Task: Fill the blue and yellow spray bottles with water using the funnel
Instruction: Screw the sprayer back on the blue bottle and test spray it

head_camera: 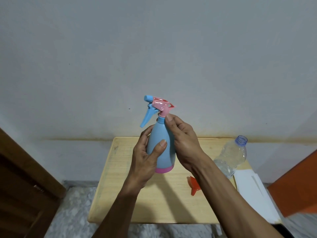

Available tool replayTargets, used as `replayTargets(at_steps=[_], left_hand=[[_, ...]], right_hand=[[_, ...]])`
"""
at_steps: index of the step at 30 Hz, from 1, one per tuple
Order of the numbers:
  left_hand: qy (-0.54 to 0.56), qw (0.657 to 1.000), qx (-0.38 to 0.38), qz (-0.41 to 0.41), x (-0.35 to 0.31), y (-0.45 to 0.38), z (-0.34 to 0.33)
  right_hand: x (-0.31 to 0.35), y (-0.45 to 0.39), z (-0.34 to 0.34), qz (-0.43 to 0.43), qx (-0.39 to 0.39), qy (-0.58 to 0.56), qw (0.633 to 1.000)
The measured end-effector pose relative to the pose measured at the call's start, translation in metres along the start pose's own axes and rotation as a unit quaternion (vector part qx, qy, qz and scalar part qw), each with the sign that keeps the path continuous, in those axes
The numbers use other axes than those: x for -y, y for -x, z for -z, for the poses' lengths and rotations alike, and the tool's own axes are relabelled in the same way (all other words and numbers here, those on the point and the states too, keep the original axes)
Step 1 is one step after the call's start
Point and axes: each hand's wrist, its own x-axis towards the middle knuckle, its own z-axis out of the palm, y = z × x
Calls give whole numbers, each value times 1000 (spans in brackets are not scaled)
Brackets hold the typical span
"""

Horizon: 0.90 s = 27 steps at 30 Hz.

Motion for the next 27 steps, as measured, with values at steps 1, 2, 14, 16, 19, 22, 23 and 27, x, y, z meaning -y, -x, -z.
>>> replayTargets(at_steps=[1,2,14,16,19,22,23,27], left_hand=[[-4,1000,-2,1,0,0,0],[-7,1000,-4,0,0,0,1],[-22,999,-17,-17,2,-2,10],[-21,999,-20,-24,2,-1,11],[-14,999,-17,-24,3,0,12],[-10,1000,-16,-21,5,1,14],[-12,1000,-16,-20,6,1,15],[-26,999,-23,-26,6,0,17]], right_hand=[[0,-1,-1,3,-2,1,1000],[0,-1,-1,6,-4,2,1000],[-4,-8,-4,31,7,6,999],[-9,-10,-4,33,-9,3,999],[-14,-10,-4,31,-17,1,999],[-13,-8,-6,31,-17,7,999],[-11,-8,-7,29,-15,5,999],[-4,-8,-8,38,-23,26,999]])
